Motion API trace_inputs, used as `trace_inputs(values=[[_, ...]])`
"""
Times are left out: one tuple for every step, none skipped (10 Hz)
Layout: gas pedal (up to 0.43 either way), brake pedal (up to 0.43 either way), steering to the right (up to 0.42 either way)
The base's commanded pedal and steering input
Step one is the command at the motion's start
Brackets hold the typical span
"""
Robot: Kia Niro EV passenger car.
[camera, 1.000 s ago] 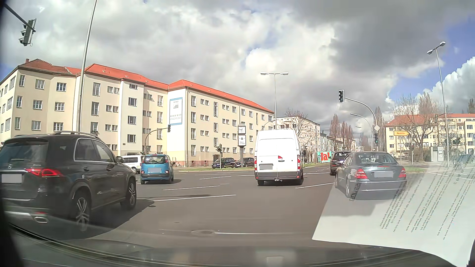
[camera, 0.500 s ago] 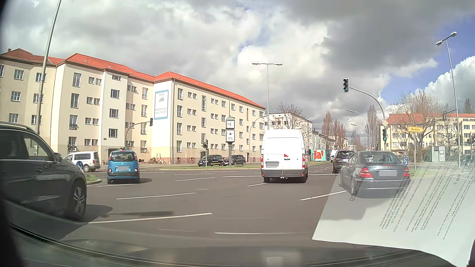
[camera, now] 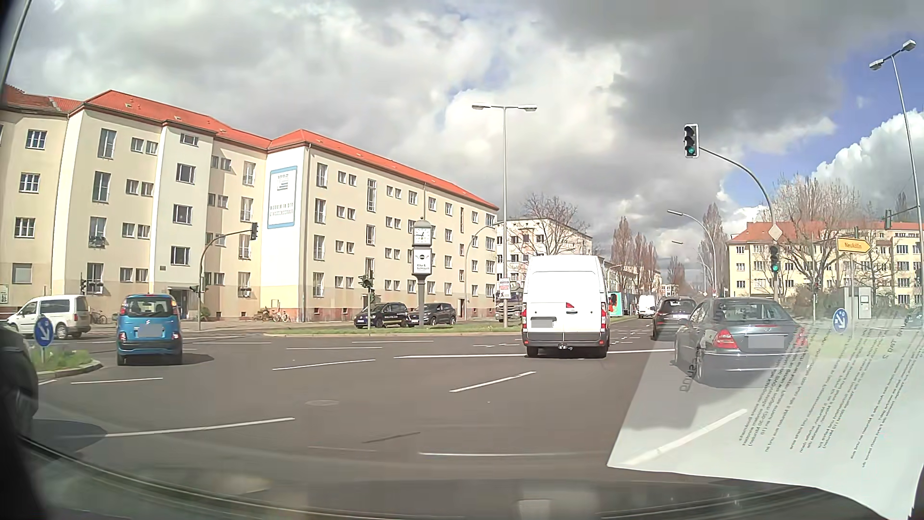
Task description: Follow the waypoints while adhering to traffic rules and regulations
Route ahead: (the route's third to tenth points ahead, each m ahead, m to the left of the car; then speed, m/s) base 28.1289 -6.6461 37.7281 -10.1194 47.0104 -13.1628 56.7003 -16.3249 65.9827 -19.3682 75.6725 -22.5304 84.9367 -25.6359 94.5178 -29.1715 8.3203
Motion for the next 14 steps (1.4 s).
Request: trace_inputs(values=[[0.189,0.037,0.046],[0.189,0.037,0.048],[0.189,0.037,0.048],[0.189,0.037,0.048],[0.189,0.037,0.049],[0.189,0.03,0.055],[0.189,0.037,0.063],[0.189,0.037,0.067],[0.189,0.037,0.071],[0.177,0.03,0.075],[0.169,0.037,0.076],[0.157,0.037,0.076],[0.138,0.037,0.076],[0.13,0.037,0.074]])
